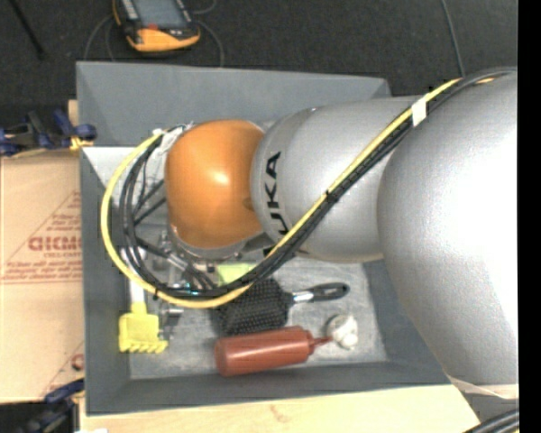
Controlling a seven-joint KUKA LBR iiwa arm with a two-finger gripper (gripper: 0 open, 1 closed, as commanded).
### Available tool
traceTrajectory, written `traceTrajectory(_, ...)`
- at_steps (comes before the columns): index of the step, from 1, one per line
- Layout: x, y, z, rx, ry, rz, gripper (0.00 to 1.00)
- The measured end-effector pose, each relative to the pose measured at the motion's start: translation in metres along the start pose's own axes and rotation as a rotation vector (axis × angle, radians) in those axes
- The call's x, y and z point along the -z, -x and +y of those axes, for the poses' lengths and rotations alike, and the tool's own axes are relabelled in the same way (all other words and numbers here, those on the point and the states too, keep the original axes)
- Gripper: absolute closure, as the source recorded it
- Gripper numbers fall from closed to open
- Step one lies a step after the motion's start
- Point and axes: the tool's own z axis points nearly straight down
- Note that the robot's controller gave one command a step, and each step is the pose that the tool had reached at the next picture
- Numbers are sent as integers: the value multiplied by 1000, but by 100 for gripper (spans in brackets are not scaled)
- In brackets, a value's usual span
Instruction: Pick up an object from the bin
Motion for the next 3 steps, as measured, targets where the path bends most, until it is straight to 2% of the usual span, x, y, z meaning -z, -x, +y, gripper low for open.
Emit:
traceTrajectory(1,5,2,-1,-4,2,-8,0)
traceTrajectory(2,-88,-8,8,-78,-3,-2,100)
traceTrajectory(3,-88,-8,8,-79,-3,-2,100)
